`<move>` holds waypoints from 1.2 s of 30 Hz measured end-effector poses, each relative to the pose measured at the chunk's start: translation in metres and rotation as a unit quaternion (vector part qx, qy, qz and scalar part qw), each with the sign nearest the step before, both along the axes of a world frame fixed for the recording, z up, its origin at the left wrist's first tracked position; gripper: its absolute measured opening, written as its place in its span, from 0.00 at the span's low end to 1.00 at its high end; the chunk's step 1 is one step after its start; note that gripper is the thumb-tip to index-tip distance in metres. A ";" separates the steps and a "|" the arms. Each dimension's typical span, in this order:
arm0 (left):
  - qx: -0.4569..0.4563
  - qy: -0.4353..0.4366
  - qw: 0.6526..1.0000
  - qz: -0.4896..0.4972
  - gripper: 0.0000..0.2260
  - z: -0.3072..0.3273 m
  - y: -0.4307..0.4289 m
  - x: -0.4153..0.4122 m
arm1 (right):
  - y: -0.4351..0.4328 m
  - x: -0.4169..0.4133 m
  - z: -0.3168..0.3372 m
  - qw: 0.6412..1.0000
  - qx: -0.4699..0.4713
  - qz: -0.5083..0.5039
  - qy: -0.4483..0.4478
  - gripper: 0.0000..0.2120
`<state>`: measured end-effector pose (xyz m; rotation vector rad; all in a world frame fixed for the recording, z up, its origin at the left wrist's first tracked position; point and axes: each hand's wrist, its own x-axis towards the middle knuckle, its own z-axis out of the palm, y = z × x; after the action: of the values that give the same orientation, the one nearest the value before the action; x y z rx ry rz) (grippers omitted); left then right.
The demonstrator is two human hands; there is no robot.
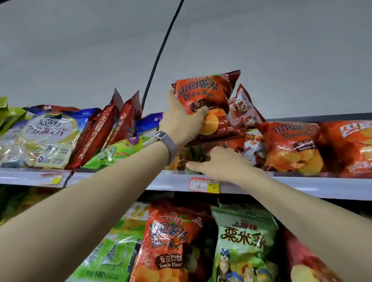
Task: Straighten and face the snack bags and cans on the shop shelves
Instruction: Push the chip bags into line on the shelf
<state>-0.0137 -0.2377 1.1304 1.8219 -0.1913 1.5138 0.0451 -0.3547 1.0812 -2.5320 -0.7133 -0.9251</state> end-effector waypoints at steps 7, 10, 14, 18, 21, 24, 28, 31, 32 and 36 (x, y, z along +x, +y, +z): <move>0.013 0.031 0.999 0.041 0.39 -0.012 -0.046 0.047 | -0.097 -0.007 -0.006 0.991 0.125 -0.012 -0.041 0.20; 0.015 0.054 0.996 0.076 0.38 -0.018 -0.059 0.062 | -0.111 -0.007 -0.017 0.988 0.135 -0.016 -0.069 0.18; 0.057 0.082 0.984 0.149 0.37 -0.021 -0.058 0.079 | -0.119 0.001 -0.027 0.983 0.149 -0.015 -0.107 0.25; 0.112 0.104 0.972 0.179 0.36 -0.026 -0.061 0.085 | -0.123 0.006 -0.030 0.982 0.107 -0.053 -0.147 0.18; 0.133 0.135 0.965 0.183 0.34 -0.028 -0.063 0.087 | -0.122 0.008 -0.033 0.986 0.072 -0.070 -0.135 0.22; 0.158 0.156 0.955 0.194 0.34 -0.031 -0.059 0.085 | -0.122 0.011 -0.040 0.987 0.033 -0.081 -0.134 0.24; 0.174 0.160 0.949 0.207 0.37 -0.030 -0.052 0.081 | -0.127 0.012 -0.044 0.987 -0.023 -0.071 -0.144 0.23; 0.184 0.169 0.945 0.210 0.36 -0.032 -0.057 0.079 | -0.132 0.015 -0.041 0.989 -0.050 -0.069 -0.122 0.24; 0.184 0.170 0.946 0.205 0.36 -0.033 -0.059 0.079 | -0.134 0.016 -0.040 0.990 -0.054 -0.066 -0.116 0.24; 0.177 0.150 0.952 0.200 0.32 -0.028 -0.061 0.075 | -0.138 0.016 -0.032 0.993 -0.052 -0.050 -0.088 0.28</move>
<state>0.0615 -0.2990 1.1025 2.4713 0.0656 1.5108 0.0614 -0.4927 1.0488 -2.6211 -0.7065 -1.1862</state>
